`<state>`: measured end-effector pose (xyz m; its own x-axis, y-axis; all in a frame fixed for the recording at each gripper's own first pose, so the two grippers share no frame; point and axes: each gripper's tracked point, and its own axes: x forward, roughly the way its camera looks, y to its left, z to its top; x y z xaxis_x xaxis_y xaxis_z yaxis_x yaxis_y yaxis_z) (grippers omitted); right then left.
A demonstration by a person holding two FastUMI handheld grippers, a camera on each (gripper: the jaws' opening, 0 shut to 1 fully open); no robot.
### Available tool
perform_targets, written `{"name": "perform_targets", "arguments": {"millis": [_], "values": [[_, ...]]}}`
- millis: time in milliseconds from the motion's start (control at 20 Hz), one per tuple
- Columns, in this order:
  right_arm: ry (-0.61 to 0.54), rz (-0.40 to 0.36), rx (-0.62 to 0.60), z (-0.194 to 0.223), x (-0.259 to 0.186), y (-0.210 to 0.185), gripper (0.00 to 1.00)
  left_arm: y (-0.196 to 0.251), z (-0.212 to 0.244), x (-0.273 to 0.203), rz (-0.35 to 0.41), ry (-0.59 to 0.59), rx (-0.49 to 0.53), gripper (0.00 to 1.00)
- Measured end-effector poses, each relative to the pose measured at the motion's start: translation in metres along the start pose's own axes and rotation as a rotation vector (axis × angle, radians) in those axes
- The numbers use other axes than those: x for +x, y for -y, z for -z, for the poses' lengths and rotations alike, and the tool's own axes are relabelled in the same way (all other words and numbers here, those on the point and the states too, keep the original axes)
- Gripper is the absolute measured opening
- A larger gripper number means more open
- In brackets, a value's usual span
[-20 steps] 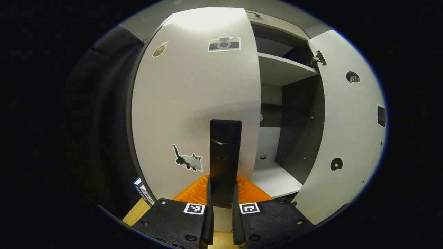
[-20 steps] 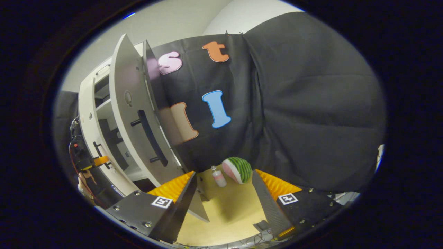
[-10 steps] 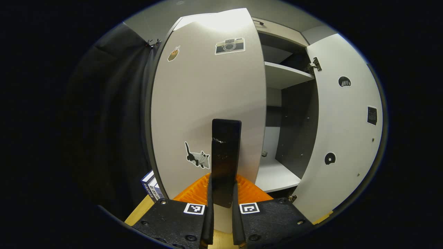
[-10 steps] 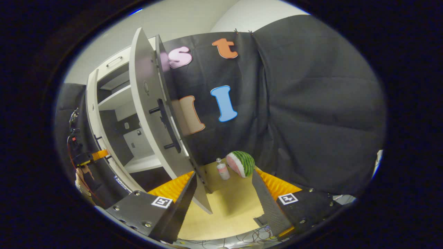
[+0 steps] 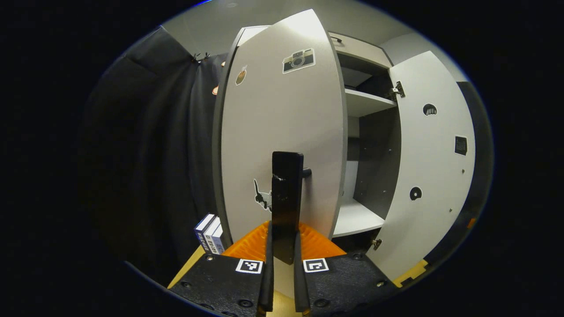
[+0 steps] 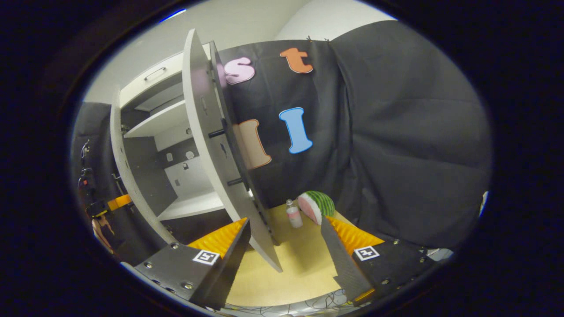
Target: Open the right door of the double-door shoe cabinet with the right hand, and open the left door with the left hand.
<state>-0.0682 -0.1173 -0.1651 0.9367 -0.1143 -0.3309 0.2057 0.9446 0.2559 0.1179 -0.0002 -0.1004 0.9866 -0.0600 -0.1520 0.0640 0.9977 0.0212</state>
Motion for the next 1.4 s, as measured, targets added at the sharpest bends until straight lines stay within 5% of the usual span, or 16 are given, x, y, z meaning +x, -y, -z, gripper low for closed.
{"name": "perform_targets", "arguments": {"millis": [650,1200,1250,1400], "values": [[-0.005,-0.074,-0.025,0.013,0.024,-0.054,0.95,-0.105,0.002,-0.041,-0.178,-0.027,0.048,0.0],[0.007,-0.045,-0.012,0.014,0.026,-0.055,0.95,-0.131,0.001,-0.043,-0.147,-0.006,-0.012,0.01],[0.009,-0.045,-0.011,0.014,0.027,-0.056,0.88,-0.131,0.002,-0.042,-0.142,-0.005,-0.01,0.0],[0.013,-0.053,-0.013,0.011,0.028,-0.062,0.88,-0.137,0.001,-0.041,-0.113,0.003,-0.004,0.0]]}}
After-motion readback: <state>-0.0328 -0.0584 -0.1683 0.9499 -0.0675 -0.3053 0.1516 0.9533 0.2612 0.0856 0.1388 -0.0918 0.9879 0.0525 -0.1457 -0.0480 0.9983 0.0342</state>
